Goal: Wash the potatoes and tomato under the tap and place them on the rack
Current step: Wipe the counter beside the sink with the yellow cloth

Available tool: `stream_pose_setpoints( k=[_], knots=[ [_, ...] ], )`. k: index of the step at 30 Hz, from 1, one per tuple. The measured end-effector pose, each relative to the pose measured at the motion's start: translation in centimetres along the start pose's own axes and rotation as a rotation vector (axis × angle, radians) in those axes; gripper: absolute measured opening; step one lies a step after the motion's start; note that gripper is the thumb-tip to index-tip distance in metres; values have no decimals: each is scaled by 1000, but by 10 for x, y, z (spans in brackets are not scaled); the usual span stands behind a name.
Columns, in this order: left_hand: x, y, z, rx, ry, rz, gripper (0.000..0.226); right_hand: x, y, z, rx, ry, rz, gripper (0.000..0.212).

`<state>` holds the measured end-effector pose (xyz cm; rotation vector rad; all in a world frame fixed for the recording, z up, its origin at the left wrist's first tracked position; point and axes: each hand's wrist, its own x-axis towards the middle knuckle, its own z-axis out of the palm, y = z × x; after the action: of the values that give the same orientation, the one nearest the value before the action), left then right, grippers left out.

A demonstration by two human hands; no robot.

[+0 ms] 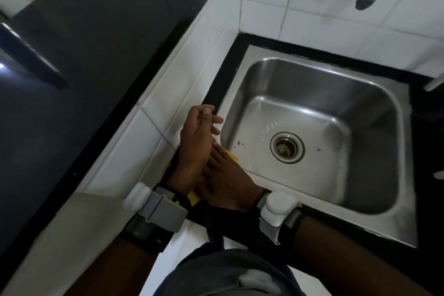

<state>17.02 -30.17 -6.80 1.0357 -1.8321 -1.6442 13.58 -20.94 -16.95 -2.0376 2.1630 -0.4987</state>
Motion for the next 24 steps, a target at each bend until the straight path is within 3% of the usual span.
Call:
stream_pose_setpoints(
  k=[5, 10, 19, 21, 24],
  knots=[
    [-5, -1, 2, -10, -47, -2, 19, -31, 4, -10, 19, -17, -58, 65],
    [-14, -1, 18, -15, -202, -47, 15, -58, 15, -27, 10, -77, -125, 65],
    [-13, -4, 33, 88, -450, -69, 10, -107, 34, -49, 102, -101, -60, 54],
    [-16, -4, 37, 154, -517, -83, 13, -116, 38, -57, 203, -104, 51, 49],
    [-18, -6, 45, 186, -551, -71, 13, -133, 45, -81, 443, -18, 504, 41]
  ],
)
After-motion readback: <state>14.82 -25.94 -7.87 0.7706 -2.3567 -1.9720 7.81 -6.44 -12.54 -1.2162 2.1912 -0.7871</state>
